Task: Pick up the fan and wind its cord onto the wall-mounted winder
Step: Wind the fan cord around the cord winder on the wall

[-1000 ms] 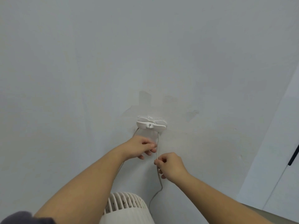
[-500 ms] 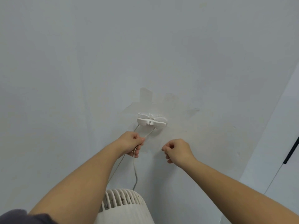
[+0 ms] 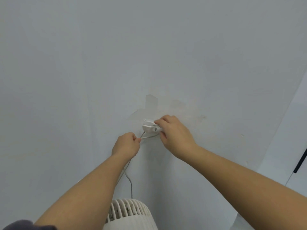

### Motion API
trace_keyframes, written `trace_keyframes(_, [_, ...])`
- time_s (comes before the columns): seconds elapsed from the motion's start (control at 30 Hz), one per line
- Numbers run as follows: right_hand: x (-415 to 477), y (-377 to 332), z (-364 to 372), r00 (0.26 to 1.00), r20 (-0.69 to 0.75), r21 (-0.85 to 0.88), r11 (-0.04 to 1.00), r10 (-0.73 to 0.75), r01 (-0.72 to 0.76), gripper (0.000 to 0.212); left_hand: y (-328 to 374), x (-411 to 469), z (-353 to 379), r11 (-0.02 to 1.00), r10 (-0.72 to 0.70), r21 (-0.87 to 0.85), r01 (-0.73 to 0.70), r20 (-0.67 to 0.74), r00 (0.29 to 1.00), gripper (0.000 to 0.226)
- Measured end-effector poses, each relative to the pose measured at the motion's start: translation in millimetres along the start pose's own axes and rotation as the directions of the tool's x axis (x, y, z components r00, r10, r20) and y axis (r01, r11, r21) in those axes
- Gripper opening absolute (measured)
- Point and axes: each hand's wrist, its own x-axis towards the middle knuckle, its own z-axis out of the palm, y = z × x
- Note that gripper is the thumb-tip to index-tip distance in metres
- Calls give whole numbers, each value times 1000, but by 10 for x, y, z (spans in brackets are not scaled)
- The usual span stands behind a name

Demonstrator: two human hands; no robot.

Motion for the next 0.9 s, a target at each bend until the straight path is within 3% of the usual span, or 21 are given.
trace_keyframes(0.13, [163,-88,45,983,181,-139,990,42,-16,54,-1,27,0,1000,1,-9,-2,-61,998,26])
trace_keyframes(0.27, [209,-64,34,971,224,-44,996,90,-82,62,-35,91,-42,997,-58,-53,51,-135,989,38])
trace_keyframes(0.4, [238,-56,40,971,220,11,995,94,-99,51,35,129,-52,975,-44,-220,-9,-235,971,28])
trace_keyframes(0.53, [256,-123,92,987,117,-62,993,106,-99,29,116,120,-59,925,36,-342,-166,-355,934,22])
trace_keyframes(0.63, [276,-159,145,992,4,-114,985,130,-129,27,119,79,-84,894,78,-384,-233,-379,922,22])
trace_keyframes(0.9, [459,-324,302,970,-124,-295,926,209,-238,38,7,-15,-176,791,11,-599,-128,-195,981,37])
